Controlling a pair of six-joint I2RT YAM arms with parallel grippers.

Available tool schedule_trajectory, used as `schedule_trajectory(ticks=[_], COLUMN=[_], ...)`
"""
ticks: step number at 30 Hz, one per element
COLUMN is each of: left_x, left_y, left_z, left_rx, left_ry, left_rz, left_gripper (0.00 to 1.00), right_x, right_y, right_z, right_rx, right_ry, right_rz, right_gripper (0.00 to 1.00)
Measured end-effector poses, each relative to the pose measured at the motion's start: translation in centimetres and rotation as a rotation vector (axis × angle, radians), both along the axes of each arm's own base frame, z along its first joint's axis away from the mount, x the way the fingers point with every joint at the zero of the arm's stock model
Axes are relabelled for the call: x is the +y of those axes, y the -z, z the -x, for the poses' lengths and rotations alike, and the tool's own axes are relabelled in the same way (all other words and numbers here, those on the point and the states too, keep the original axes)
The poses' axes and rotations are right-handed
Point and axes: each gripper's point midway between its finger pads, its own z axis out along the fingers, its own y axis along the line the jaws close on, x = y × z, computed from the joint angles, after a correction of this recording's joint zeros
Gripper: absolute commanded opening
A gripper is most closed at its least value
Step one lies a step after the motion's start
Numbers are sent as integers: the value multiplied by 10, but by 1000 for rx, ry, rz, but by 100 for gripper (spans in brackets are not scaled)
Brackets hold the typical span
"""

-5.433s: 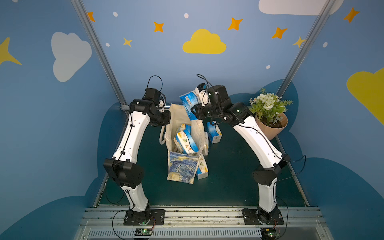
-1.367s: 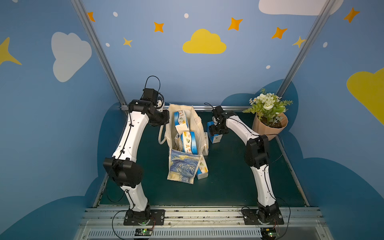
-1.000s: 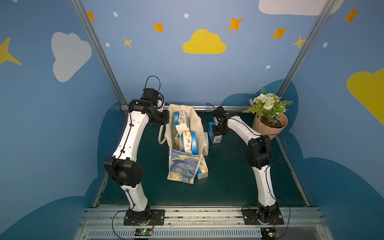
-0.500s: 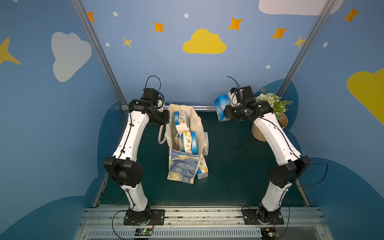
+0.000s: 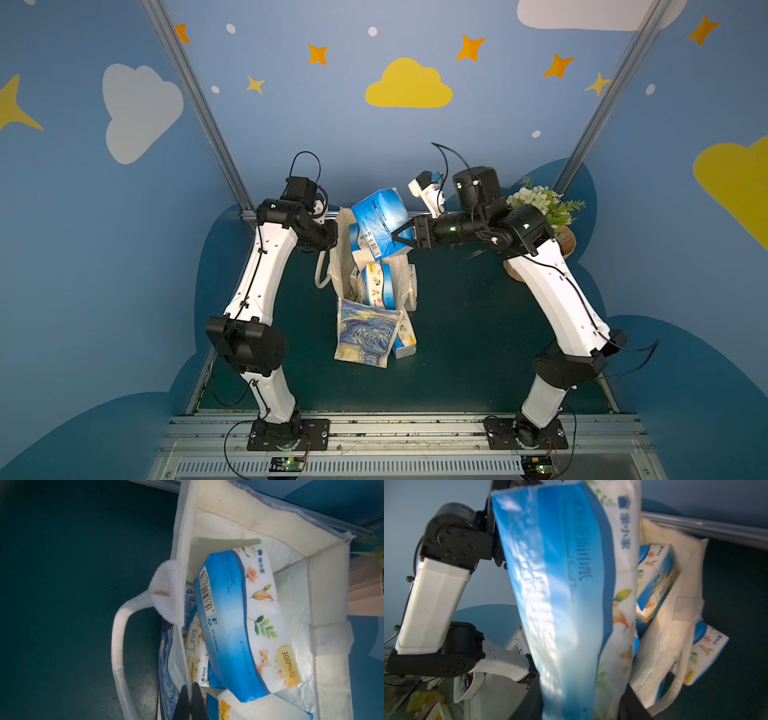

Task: Put tissues into the canvas bag
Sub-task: Place the pack of facial tissues in the canvas bag.

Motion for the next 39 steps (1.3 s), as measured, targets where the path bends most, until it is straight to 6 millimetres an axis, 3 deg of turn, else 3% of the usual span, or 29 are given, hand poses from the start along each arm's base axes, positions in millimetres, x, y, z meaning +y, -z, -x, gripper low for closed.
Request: schedule_trajectory(ticks=[6, 14, 19, 24, 30, 35, 39], left_x=[1, 2, 3, 4, 8, 7, 7], left_y=[-2, -2, -3, -4, -7, -8, -8], left_z=[4, 4, 6, 10, 9, 9, 9], left_rx=[-14, -31, -36, -36, -52, -52, -52], left_ry=[-6, -14, -15, -18, -26, -24, -22], left_rz=[0, 3, 1, 1, 4, 7, 9], left_gripper=[4, 4, 4, 4, 4, 4, 4], right_x=[24, 48, 56, 46, 28, 42, 57], right_y=[39, 50, 75, 106, 124, 125, 136], right_z=[19, 38, 45, 40, 33, 21, 10], right_rx=[163, 225, 290, 327, 315, 278, 263], right_ry=[-52, -114, -133, -77, -4, -3, -6], right_rz=[41, 52, 113, 230, 349, 358, 371], right_gripper=[34, 34, 32, 32, 33, 33, 34])
